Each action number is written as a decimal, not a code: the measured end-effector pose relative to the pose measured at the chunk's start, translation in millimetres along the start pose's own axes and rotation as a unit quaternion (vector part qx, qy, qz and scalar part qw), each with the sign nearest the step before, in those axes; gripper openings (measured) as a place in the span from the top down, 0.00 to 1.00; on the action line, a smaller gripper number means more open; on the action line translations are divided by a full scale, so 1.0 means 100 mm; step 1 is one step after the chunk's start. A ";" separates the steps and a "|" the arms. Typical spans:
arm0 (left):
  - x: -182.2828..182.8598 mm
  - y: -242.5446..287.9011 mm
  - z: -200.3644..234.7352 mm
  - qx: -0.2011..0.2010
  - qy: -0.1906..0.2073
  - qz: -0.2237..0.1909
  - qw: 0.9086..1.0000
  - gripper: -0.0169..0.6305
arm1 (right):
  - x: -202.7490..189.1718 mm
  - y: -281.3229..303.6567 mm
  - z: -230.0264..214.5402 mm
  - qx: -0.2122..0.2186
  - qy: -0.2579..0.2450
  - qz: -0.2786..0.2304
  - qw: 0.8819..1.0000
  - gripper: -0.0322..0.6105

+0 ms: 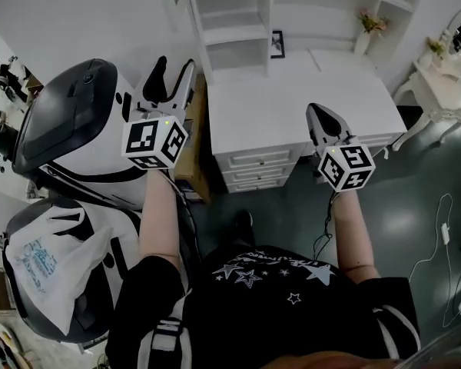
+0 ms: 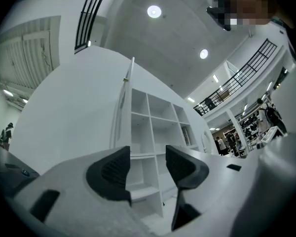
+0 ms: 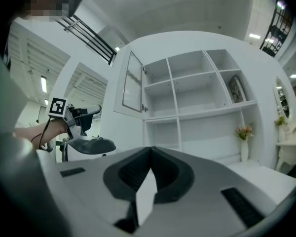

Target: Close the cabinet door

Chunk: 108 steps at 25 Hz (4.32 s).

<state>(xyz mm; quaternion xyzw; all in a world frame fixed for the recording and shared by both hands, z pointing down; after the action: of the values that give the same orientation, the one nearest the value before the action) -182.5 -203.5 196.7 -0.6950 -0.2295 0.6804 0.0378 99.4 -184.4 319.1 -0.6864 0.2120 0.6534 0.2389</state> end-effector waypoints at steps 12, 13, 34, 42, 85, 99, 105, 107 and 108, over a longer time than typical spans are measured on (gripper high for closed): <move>0.13 0.85 0.48 -0.044 0.039 -0.027 0.998 0.76 | 0.53 1.22 -0.17 0.034 -0.053 -0.026 0.998 0.94; 0.13 0.88 0.46 -0.053 0.041 -0.031 0.997 0.78 | 0.53 1.29 -0.19 0.033 -0.057 -0.025 0.998 0.94; -0.07 1.66 -0.74 -0.130 0.048 -0.093 0.986 0.81 | 0.40 1.79 -0.99 -0.045 -0.036 -0.028 0.998 0.94; -0.52 2.75 -1.20 -0.095 0.061 -0.062 0.992 0.96 | 0.47 1.69 -1.72 -0.060 -0.033 -0.031 0.997 0.94; -1.06 4.02 -0.81 0.017 0.088 0.013 0.996 0.96 | 0.53 2.25 -2.85 0.039 -0.051 -0.029 0.998 0.94; -0.98 3.01 -0.41 -0.058 0.008 0.018 0.998 0.96 | 0.28 1.79 -1.83 -0.047 -0.029 -0.003 0.998 0.94; -1.37 2.55 -0.34 -0.091 -0.021 0.052 0.994 0.96 | 0.01 1.51 -1.50 -0.089 -0.028 0.027 0.995 0.94; -1.57 2.35 -0.39 -0.105 -0.030 0.075 0.991 0.96 | -0.11 1.36 -1.39 -0.094 -0.023 0.041 0.994 0.94; -1.67 2.25 -0.44 -0.111 -0.034 0.086 0.989 0.96 | -0.17 1.30 -1.35 -0.095 -0.019 0.048 0.994 0.94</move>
<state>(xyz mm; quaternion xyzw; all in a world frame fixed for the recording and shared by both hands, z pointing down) -74.9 -455.1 272.7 -0.6886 -0.2437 0.6746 -0.1062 126.9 -369.9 333.7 -0.6824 0.1766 0.6943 0.1452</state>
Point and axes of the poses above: the fingertips, and each gripper's own axes: y forward along the fingers, z to its left, x out of its top, the point moved 1 cm from there along -y, backward along the fingers, and after that the axes turned 7 degrees about x, right-handed, at the moved point
